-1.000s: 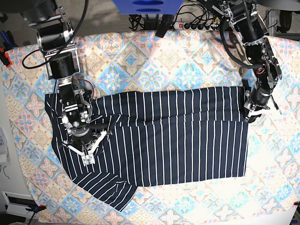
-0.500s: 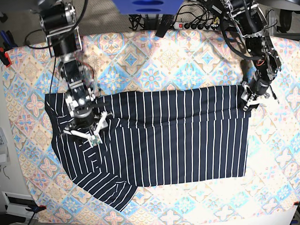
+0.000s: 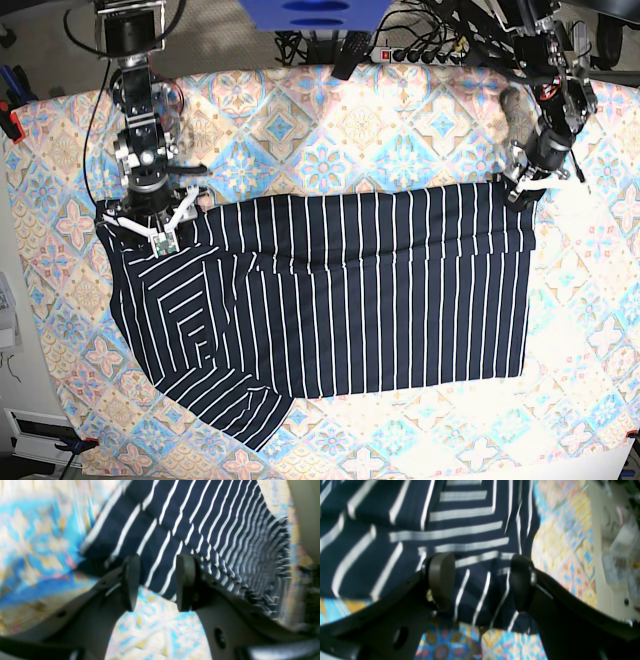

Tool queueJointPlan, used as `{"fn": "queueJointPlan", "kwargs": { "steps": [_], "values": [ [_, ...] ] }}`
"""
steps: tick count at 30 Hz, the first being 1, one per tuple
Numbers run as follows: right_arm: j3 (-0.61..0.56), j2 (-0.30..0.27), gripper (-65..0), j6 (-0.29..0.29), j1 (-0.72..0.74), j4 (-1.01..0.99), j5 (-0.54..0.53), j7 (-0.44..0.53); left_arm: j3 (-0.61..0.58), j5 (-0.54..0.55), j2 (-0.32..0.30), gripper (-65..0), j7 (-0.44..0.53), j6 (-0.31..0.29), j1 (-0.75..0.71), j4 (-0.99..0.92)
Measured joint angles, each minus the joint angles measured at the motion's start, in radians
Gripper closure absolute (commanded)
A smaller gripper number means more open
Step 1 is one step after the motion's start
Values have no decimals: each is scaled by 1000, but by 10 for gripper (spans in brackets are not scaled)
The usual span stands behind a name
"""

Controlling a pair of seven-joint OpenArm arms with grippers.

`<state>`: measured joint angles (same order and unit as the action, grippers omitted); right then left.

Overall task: Fold the T-shirt properly
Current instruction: 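Grasp the shirt's long edge with both grippers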

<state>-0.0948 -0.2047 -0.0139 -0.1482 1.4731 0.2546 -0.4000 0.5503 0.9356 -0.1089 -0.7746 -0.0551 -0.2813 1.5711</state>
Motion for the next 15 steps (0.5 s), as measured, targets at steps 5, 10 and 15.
{"fn": "queueJointPlan", "kwargs": {
  "steps": [5, 10, 15],
  "values": [
    [2, 0, -346, 3, 5, 1, 0, 10, 1, 95, 16, -364, 4, 1, -16, -9],
    [2, -1, -346, 3, 1, 1, 0, 5, 2, 147, 12, -471, 8, 3, -15, -124],
    [1, -1, -346, 4, 1, 1, 0, 6, 4, 201, 7, -470, 27, -13, -3, -205]
  ]
}}
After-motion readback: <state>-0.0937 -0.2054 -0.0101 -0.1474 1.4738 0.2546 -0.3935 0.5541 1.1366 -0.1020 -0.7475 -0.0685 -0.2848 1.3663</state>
